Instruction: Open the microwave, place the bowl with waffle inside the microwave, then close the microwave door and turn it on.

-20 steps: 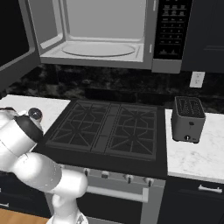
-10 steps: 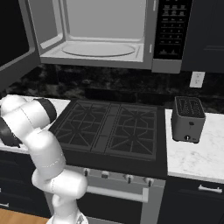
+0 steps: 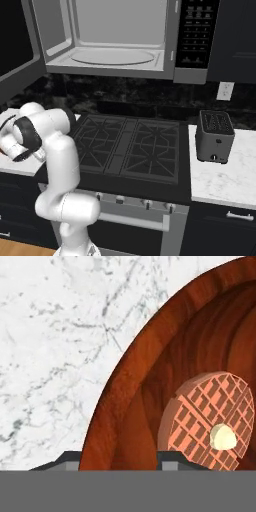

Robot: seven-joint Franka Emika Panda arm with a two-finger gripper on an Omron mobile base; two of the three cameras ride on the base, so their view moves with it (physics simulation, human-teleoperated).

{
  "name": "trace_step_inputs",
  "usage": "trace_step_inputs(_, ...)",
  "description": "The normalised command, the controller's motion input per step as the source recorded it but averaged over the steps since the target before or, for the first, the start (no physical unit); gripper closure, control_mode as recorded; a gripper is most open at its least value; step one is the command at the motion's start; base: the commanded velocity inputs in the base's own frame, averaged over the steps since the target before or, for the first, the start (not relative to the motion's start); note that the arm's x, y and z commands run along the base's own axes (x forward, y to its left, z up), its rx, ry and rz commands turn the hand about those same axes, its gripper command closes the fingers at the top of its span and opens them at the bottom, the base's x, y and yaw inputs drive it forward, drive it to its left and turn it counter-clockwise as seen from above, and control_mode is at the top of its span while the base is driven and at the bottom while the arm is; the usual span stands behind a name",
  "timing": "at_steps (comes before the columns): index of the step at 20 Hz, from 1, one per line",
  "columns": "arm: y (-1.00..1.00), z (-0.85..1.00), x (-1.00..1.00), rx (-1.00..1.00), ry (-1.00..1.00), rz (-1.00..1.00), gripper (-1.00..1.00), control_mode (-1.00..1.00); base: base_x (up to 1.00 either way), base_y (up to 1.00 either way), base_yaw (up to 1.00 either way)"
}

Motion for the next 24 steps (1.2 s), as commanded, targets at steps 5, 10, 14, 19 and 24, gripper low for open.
trace_step_inputs(5,0.01,0.00,0.02,0.00,0.00,0.00,1.00,-1.00,0.00,0.00,0.00)
trace_step_inputs(10,-0.11,0.05,-0.05,0.00,0.01,-0.01,1.00,-1.00,0.00,0.00,0.00)
trace_step_inputs(14,-0.18,0.53,-0.32,0.00,0.04,-0.03,1.00,-1.00,0.00,0.00,0.00)
trace_step_inputs(19,-0.09,0.97,-0.30,0.00,0.12,-0.03,1.00,-1.00,0.00,0.00,0.00)
trace_step_inputs(24,-0.33,0.83,-0.20,-0.01,0.21,-0.10,1.00,-1.00,0.00,0.00,0.00)
